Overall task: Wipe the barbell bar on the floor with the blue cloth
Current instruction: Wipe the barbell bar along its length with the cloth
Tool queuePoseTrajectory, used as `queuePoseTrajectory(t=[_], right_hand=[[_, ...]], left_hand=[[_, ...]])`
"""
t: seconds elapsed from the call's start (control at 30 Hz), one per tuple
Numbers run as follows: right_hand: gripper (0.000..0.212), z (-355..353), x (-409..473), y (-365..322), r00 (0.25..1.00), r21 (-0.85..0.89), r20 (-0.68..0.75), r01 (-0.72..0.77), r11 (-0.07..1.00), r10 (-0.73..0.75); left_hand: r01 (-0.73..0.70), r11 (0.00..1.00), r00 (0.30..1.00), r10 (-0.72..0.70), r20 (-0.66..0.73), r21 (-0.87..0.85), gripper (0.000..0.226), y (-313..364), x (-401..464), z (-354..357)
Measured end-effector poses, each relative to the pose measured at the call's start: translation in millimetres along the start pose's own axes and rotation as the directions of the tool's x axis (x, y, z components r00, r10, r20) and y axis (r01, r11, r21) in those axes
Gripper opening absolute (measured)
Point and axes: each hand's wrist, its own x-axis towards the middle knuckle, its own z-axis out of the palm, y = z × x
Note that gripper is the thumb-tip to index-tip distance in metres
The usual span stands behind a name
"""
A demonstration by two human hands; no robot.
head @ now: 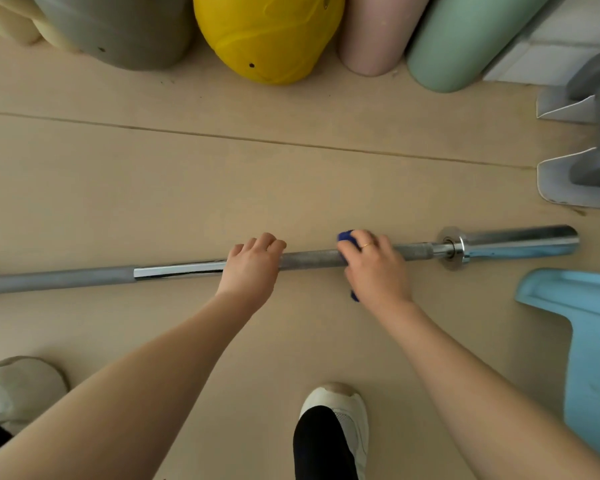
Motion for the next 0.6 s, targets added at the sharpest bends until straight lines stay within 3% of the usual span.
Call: queuePoseTrajectory(t=[0.07,0.13,0.3,0.37,0.43,0.47,0.53,0.6], right_hand=[[0.032,-0.7,5.4,2.2,0.986,-0.009,-0.010,-0.164,0.986,0.164],[0.029,-2.0,14.1,-20.4,0.979,-0.007,0.015,-0.204,0.979,0.204],[0.044,-5.0,18.3,-109.7,0.983,0.130,0.112,0.128,0.983,-0.143],[0.052,-6.5,24.0,-116.0,0.963,0.134,0.175,0.185,0.974,-0.207],[0.036,-9.2,32.7,-99.1,0.978,0.082,0.183,0.089,0.993,-0.103],[0.027,-10.9,37.7,-88.9,0.978,0.080,0.207,-0.028,0.996,0.011],[0.024,-5.5,39.2,-83.3,0.961,0.078,0.220,-0.185,0.980,0.164],[0.026,-5.9,29.9,-111.1,0.985,0.132,0.154,-0.101,0.986,0.081]], left_hand=[[0.044,0.998,0.999,-0.044,-0.013,-0.038,0.044,-13.4,-1.1,-7.3],[0.060,0.996,0.998,-0.061,-0.007,-0.060,0.048,-26.6,-1.8,-13.3],[0.085,0.993,0.996,-0.082,0.041,-0.086,0.047,-48.3,-13.2,-12.1],[0.126,0.988,0.992,-0.123,0.041,-0.089,0.039,-60.0,-21.7,-9.6],[0.151,0.985,0.989,-0.150,0.016,-0.084,0.035,-72.1,-29.5,-7.1],[0.143,0.987,0.990,-0.144,-0.007,-0.074,0.033,-76.6,-32.6,-6.0],[0.104,0.993,0.994,-0.106,-0.038,-0.048,0.031,-81.6,-35.7,-2.9],[0.066,0.998,0.996,-0.067,-0.067,-0.013,0.037,-82.1,-33.5,-0.1]])
